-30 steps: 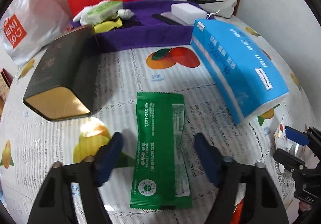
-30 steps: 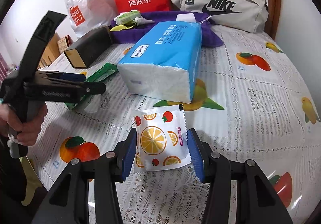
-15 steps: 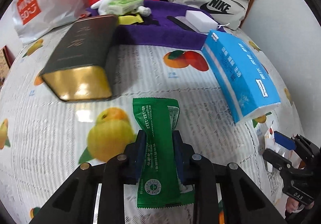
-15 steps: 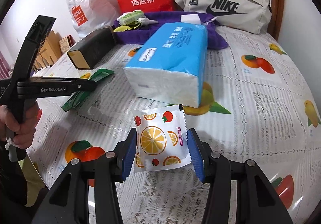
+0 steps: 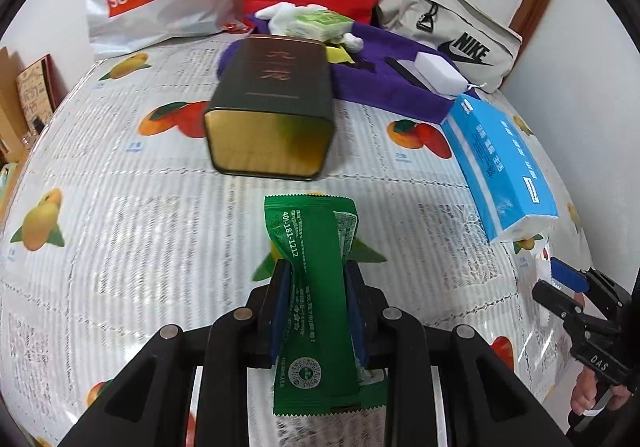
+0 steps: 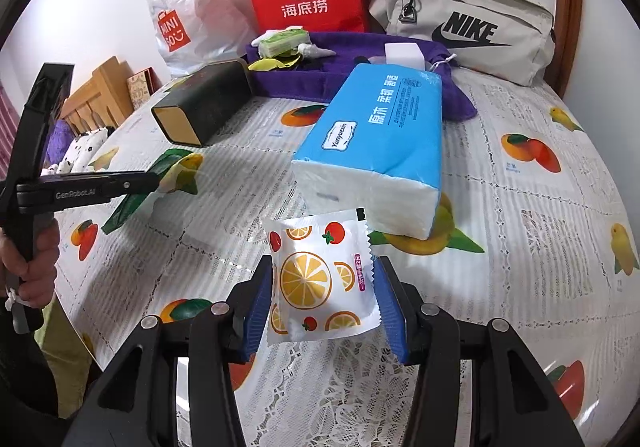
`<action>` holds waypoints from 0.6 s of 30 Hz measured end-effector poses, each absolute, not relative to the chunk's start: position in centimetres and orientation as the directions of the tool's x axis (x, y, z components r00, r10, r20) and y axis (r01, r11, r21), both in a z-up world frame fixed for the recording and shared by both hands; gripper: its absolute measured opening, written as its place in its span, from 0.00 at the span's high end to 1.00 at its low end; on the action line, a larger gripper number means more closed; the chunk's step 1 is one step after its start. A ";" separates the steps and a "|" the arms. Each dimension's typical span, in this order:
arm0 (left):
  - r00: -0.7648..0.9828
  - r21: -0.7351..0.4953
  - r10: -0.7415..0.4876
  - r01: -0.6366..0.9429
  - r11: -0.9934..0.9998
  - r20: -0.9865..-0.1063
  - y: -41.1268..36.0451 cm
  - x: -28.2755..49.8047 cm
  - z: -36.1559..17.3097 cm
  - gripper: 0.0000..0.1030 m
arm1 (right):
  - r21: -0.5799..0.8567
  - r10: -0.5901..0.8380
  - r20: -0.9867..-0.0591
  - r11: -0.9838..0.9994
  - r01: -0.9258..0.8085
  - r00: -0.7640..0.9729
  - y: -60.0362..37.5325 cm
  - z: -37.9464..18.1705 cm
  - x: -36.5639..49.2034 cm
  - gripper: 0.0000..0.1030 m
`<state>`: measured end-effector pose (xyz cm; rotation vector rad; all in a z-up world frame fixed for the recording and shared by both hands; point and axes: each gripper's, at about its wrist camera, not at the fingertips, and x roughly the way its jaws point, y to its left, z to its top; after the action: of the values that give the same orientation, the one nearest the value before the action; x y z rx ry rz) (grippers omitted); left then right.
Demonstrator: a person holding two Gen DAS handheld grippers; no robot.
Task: Organize soft objects
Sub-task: 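Carry the green sachet with the left tool while the right tool carries the snack packet toward the towel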
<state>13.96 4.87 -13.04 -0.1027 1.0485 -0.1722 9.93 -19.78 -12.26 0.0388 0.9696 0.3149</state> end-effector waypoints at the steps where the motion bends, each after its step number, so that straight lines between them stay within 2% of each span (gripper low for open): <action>1: 0.489 -0.166 -0.188 0.088 0.982 -0.852 5.1 14.0 -13.0 0.75 | 0.170 0.277 -0.805 0.955 -0.242 0.525 -19.8 -12.2 10.0 0.52; 10: 0.501 -0.210 -0.209 0.056 0.976 -0.840 7.4 13.9 -12.6 0.75 | 0.161 0.262 -0.811 0.960 -0.231 0.523 -19.8 -11.2 10.1 0.52; 18: 0.539 -0.226 -0.230 0.075 0.971 -0.810 8.2 15.0 -9.9 0.75 | 0.191 0.308 -0.773 0.947 -0.260 0.554 -19.5 -8.4 11.1 0.52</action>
<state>14.95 8.19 -9.88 -0.1720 0.9858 -0.1827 11.13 -19.48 -8.41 0.0568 0.9241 0.3358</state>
